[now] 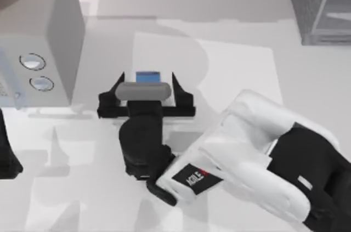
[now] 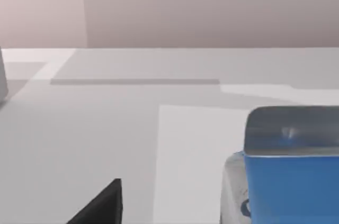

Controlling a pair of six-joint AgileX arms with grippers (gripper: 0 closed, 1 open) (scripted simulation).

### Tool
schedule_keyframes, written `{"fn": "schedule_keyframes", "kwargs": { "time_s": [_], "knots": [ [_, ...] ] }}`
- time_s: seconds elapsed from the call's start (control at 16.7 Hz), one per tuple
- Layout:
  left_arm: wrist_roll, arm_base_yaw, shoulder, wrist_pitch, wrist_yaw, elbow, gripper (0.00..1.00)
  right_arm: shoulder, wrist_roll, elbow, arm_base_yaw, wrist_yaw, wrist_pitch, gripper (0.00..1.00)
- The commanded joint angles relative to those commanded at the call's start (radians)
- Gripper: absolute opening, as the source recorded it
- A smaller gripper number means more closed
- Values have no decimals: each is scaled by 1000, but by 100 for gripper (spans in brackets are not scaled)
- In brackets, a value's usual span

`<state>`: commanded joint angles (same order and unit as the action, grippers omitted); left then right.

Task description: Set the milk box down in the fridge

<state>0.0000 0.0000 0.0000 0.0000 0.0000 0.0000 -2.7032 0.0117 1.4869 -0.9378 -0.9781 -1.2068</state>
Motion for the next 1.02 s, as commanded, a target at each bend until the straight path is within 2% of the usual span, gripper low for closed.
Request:
{"fn": "schedule_keyframes", "kwargs": {
  "time_s": [0.3, 1.02],
  "knots": [
    [0, 0, 0, 0, 0, 0, 100, -4, 0, 12, 7, 7, 7, 100],
    [0, 0, 0, 0, 0, 0, 100, -4, 0, 12, 7, 7, 7, 10]
  ]
}}
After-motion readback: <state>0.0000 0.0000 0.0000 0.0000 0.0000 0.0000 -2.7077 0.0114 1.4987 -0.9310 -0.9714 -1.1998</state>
